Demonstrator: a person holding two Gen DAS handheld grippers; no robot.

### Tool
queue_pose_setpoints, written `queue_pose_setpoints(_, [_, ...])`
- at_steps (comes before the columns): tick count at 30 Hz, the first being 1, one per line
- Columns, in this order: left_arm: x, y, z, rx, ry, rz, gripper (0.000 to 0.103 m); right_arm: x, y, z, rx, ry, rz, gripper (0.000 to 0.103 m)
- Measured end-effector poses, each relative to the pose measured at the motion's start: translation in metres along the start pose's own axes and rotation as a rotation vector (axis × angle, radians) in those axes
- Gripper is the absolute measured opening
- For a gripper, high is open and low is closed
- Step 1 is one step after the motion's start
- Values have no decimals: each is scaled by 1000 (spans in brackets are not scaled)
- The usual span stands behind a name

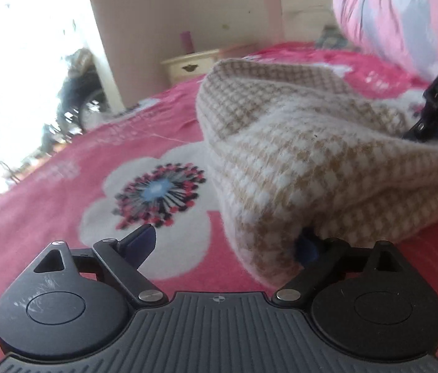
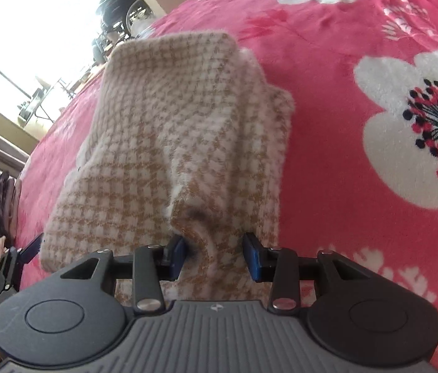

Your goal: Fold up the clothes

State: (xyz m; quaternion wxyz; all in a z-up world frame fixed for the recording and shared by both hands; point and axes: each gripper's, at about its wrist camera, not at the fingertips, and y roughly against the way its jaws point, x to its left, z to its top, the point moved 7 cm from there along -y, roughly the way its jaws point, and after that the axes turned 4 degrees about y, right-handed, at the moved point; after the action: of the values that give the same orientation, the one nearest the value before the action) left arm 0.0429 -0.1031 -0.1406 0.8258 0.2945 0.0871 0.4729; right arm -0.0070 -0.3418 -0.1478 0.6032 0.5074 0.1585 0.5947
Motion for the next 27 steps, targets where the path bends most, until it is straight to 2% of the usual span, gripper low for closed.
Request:
queue_pose_setpoints(2, [6,4,2,10,30,-57,88,4,4,0,-14,46,-13,41])
queue_pose_setpoints(5, [1,10,4,-10,-10,-50,87,23,21,3,-66,192,-78,42])
queue_pose_setpoints(8, [-3,13,5,-19,-11,-52,81,65,47,11,-178,396,-90,42])
queue_pose_setpoints(12, [-4,14,1,-26,-5,-78,70,142,57,15,-256,663,41,41])
queue_pose_setpoints(14, [-5,14,0,-27,-24,-78,69,172,40,11,-227,760,89,40])
queue_pose_setpoints(16, [-4,12,-1,-23,-43,-76,69,181,13,4,-151,819,76,38])
queue_pose_setpoints(18, [0,5,-6,9,-42,-79,72,166,-16,-7,-51,862,16,39])
queue_pose_setpoints(20, [3,2,-11,12,-20,-107,76,140,-27,-20,20,849,3,39])
queue_pose_setpoints(24, [4,-2,-12,4,-51,-117,84,125,-27,-35,18,909,-56,39])
queue_pose_setpoints(27, [16,-10,-14,38,20,-166,88,130,-36,-36,12,865,-57,41])
